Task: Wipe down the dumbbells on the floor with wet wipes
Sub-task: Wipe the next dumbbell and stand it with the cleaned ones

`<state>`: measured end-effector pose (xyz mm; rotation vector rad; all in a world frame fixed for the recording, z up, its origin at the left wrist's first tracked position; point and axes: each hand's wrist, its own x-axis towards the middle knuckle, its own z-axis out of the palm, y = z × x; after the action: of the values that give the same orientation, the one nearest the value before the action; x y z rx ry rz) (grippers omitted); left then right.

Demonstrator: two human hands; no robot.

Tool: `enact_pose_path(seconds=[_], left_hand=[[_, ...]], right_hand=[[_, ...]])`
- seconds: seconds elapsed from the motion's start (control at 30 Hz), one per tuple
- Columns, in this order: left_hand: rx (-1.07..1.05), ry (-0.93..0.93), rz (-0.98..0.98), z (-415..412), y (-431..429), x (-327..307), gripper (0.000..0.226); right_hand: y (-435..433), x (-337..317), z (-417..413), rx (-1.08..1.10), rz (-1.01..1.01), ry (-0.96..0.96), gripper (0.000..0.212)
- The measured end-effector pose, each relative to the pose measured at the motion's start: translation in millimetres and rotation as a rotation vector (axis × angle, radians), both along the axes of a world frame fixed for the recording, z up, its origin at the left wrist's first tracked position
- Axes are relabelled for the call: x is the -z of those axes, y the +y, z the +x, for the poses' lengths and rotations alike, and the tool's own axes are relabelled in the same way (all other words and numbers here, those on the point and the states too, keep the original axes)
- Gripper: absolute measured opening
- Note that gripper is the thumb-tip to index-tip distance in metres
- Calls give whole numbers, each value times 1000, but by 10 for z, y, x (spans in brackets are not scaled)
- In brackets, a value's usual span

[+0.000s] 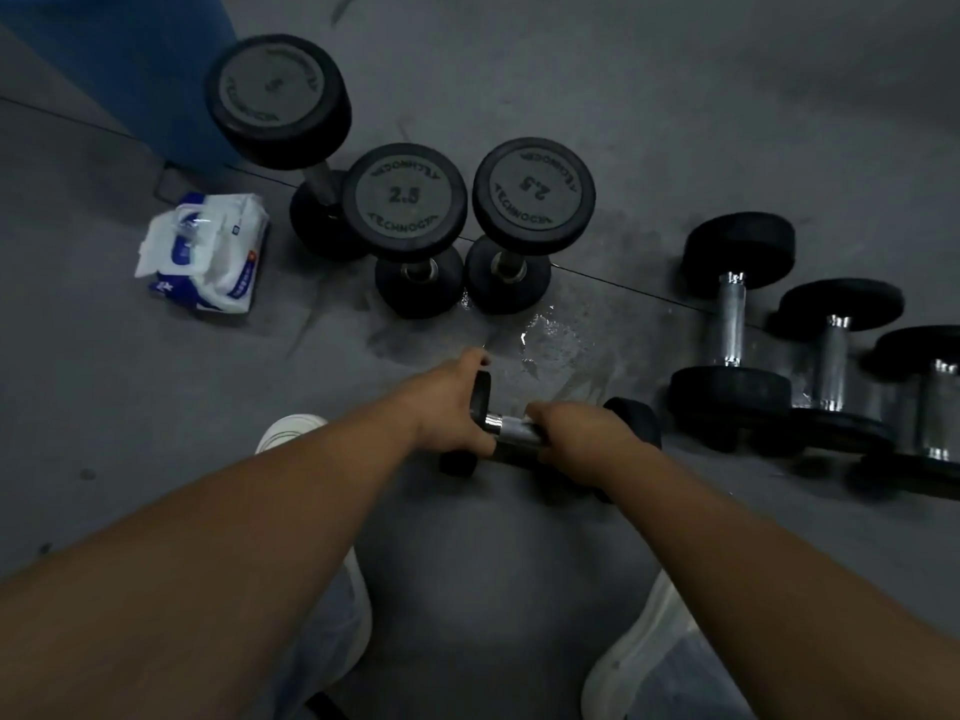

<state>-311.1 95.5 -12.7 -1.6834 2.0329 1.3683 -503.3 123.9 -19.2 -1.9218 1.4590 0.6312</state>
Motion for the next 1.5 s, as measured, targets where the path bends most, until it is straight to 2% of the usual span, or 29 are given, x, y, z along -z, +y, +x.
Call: enact_pose_path(seconds=[0.1, 0.17, 0.23, 0.3, 0.37, 0.43, 0.47, 0.53, 0.57, 0.67, 0.7, 0.8, 0.83, 0.93, 0.97, 1.07, 1.2, 1.33, 1.37, 1.43, 1.5], left_hand=[[-54, 41, 31, 12, 69, -2, 88], [-139, 83, -108, 16, 212, 0, 82], [-130, 92, -277, -11, 342, 9, 78], [-46, 24, -266, -46, 430, -4, 93], [49, -113, -200, -64, 499, -12, 120], [104, -206, -255, -71, 549, -37, 126], [104, -221, -284, -74, 564, -46, 124], [79, -221, -311, -87, 553, -44, 119], [68, -216, -314, -94, 533, -34, 116], [70, -197, -307, -98, 472, 1, 113], [70, -190, -299, -91, 455, 17, 114], [69, -169, -293, -77, 402, 52, 114], [69, -168, -284, -81, 394, 52, 114], [78, -174, -266, -101, 347, 40, 116], [80, -176, -259, -103, 328, 41, 116], [69, -178, -241, -97, 278, 57, 115], [81, -170, -235, -102, 273, 61, 116], [78, -177, -218, -98, 240, 60, 116], [75, -176, -206, -102, 236, 59, 117], [84, -163, -204, -109, 206, 70, 121], [88, -166, -189, -104, 191, 74, 121]], right_hand=[[44, 9, -65, 50, 51, -1, 28], [135, 26, -33, 176, -38, -14, 31], [305, 76, 82, 310, -209, -49, 40], [493, 91, 256, 426, -390, -141, 45], [609, 123, 260, 347, -519, -161, 46], [591, 177, 84, 204, -594, -137, 49], [568, 205, 35, 228, -638, -108, 47], [548, 168, 184, 472, -614, -55, 36], [536, 168, 331, 522, -603, -62, 33], [504, 208, 398, 265, -634, -105, 28], [465, 251, 250, 241, -655, -97, 29], [402, 160, 193, 461, -597, 66, 22], [409, 120, 354, 446, -570, 30, 21], [427, 124, 470, 155, -643, -58, 30], [393, 135, 316, 178, -616, -32, 30], [360, 104, 194, 427, -567, 91, 23], [417, 72, 338, 218, -642, 28, 26], [368, 47, 187, 397, -586, 189, 29], [376, 15, 354, 373, -572, 160, 28], [412, 33, 540, 191, -554, 49, 25], [381, 70, 294, 133, -573, 40, 27]])
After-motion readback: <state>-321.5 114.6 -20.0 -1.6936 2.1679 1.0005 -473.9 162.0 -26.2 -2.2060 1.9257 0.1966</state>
